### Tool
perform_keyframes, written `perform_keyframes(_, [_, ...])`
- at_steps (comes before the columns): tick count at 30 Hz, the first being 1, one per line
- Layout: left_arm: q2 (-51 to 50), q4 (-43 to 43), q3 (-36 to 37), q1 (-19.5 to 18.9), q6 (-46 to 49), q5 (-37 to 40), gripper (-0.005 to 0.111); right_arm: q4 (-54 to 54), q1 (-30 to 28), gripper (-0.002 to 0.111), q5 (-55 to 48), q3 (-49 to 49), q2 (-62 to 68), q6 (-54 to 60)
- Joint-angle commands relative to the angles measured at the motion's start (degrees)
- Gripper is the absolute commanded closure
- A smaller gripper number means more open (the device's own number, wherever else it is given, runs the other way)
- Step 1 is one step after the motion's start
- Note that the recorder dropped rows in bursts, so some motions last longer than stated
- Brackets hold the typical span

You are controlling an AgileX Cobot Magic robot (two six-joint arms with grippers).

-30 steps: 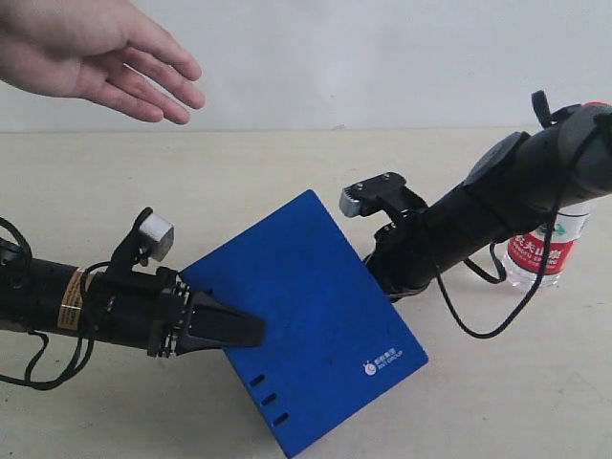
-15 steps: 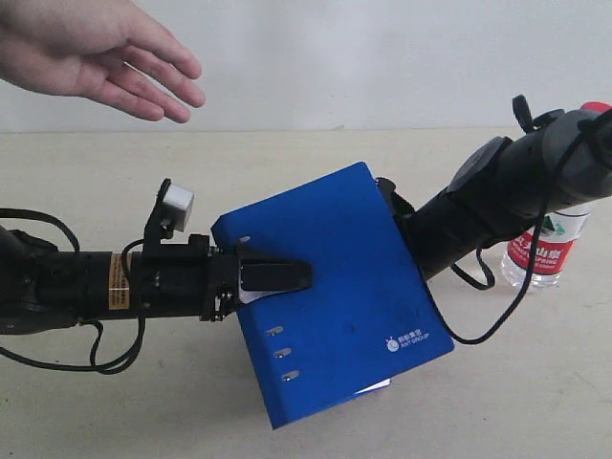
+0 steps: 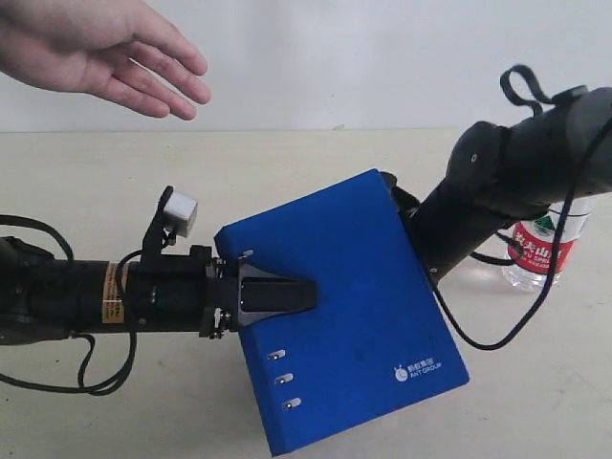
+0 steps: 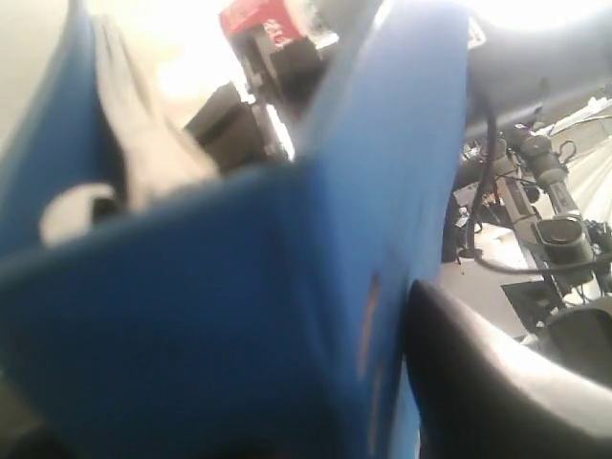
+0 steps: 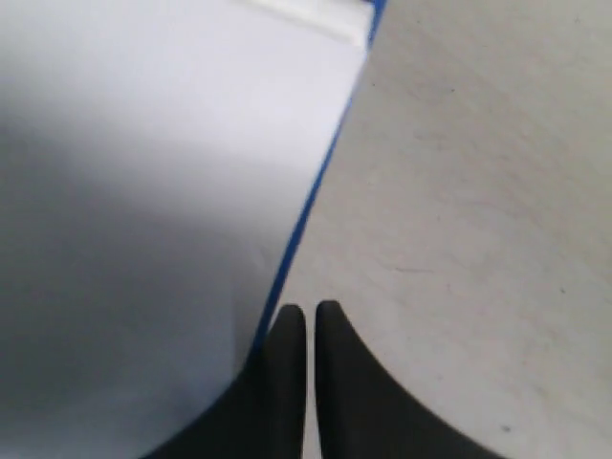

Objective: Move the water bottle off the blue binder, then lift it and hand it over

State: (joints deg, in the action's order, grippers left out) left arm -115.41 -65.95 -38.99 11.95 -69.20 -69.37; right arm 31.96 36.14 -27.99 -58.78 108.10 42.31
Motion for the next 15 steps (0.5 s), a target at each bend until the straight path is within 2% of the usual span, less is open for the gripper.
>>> perform_keyframes(1, [6.09, 4.10, 4.99, 1.33, 5.80, 0.02, 0.102, -10.89, 1.58, 0.108, -3.75, -0.21, -8.06, -14.40])
perform_keyframes(5, [12.67, 5.62, 10.60, 1.33, 9.78, 3.78, 0.102, -12.02, 1.58, 0.108, -4.63, -0.21, -13.89, -14.96])
perform_keyframes(8, [18.27, 5.85, 15.03, 1.33, 10.82, 6.89, 0.102, -15.94, 1.58, 0.108, -5.70, -0.21, -18.09, -20.95])
perform_keyframes(12, [26.78, 6.00, 21.23, 1.33, 13.03, 12.70, 0.102, -28.79, 1.58, 0.108, -7.66, -0.21, -23.63, -32.96])
perform_keyframes(15, [31.75, 9.32, 25.45, 1.33, 15.09, 15.74, 0.102, -38.64, 1.58, 0.108, -9.12, -0.21, -26.63, -40.33])
